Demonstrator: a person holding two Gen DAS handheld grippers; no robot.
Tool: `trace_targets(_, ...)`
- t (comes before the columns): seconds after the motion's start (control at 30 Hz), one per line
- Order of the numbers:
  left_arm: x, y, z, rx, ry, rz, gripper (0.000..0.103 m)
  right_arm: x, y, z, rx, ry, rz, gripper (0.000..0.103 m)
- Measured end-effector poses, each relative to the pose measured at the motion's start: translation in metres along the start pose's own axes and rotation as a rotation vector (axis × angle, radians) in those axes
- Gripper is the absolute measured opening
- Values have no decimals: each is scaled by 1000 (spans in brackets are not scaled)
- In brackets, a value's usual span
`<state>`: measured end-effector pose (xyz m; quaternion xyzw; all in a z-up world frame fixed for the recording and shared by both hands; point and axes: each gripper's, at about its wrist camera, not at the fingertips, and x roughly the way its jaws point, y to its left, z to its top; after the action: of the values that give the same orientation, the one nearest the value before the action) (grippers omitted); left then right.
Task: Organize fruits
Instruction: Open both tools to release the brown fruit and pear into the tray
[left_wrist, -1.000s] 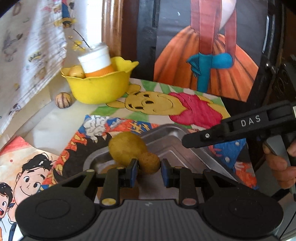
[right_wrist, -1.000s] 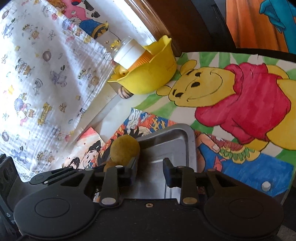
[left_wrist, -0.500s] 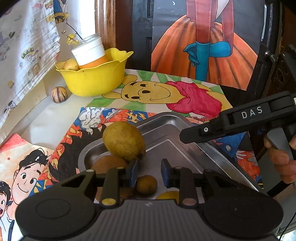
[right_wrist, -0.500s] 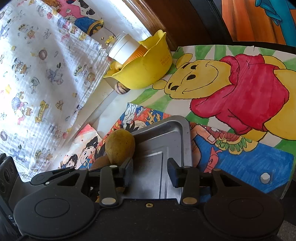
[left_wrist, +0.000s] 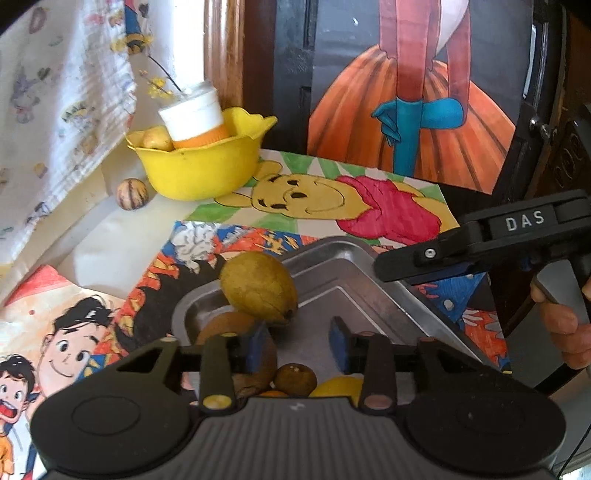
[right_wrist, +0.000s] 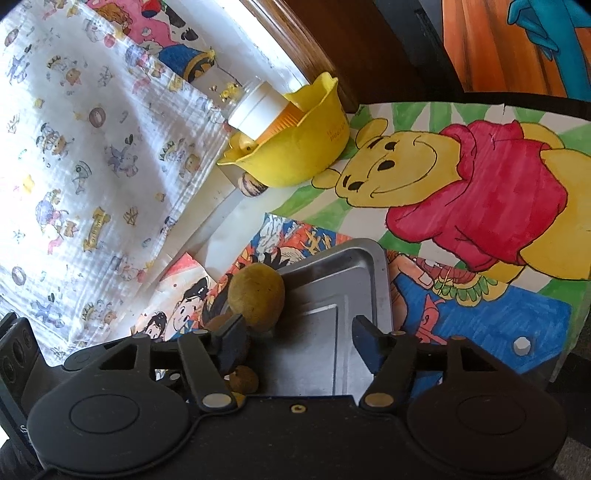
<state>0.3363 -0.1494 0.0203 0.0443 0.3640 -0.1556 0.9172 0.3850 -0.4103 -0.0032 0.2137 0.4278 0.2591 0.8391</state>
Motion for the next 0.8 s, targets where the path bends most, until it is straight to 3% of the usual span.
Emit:
trace_targets(0.27, -38, 12, 1, -39, -61, 32, 70, -24, 17, -3, 5, -32, -9, 78)
trace_targets(0.7, -89, 26, -1, -100, -142, 69, 89, -54, 46, -16, -2, -76, -11, 89)
trace_targets(0.8, -99, 28, -3, -123, -159, 80, 97, -60, 52, -20, -11, -91, -15, 92)
